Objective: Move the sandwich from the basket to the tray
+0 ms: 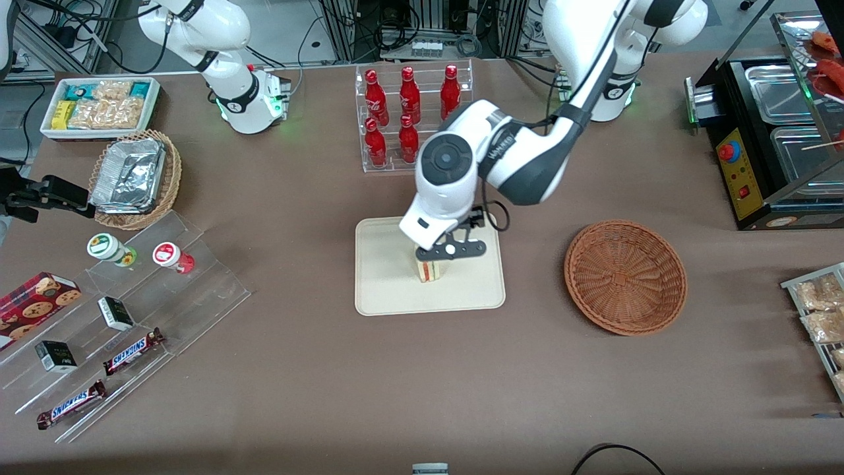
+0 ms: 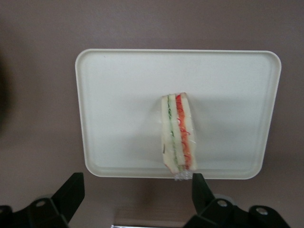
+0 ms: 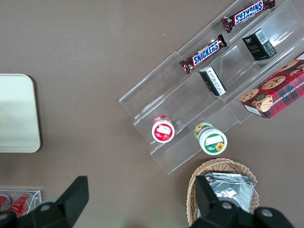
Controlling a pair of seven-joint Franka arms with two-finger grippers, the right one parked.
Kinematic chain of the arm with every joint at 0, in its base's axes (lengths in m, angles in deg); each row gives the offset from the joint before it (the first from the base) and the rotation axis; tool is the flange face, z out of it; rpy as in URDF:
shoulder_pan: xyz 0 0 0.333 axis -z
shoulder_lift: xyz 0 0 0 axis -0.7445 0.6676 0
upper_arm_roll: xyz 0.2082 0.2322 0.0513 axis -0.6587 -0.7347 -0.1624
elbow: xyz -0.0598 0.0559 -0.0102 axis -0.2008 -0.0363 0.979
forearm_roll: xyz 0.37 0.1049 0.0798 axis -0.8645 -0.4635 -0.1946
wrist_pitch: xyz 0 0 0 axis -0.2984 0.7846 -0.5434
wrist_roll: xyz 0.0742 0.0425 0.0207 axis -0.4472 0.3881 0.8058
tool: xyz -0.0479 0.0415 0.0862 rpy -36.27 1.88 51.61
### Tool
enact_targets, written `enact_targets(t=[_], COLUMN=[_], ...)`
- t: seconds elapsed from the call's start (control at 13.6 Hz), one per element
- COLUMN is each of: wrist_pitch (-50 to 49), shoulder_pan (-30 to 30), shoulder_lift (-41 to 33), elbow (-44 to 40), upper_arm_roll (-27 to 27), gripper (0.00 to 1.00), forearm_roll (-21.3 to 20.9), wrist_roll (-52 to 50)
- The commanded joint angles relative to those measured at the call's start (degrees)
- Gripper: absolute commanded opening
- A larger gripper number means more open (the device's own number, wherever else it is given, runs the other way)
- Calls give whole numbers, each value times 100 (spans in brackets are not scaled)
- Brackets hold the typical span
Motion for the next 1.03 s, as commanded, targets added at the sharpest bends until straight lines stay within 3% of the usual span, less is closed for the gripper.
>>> enact_targets(t=[0.0,0.44,0.95], wrist_pitch=[-271,-1177,-1230], shoulder_pan=[-362,-1294,-2112], shoulder_lift=[-323,-833,-1650], elbow=[119,207,1068], upper_arm_roll=[25,25,25], gripper=[100,100,100], forearm_roll=[27,10,-43], wrist_roll=[1104,2514,3262])
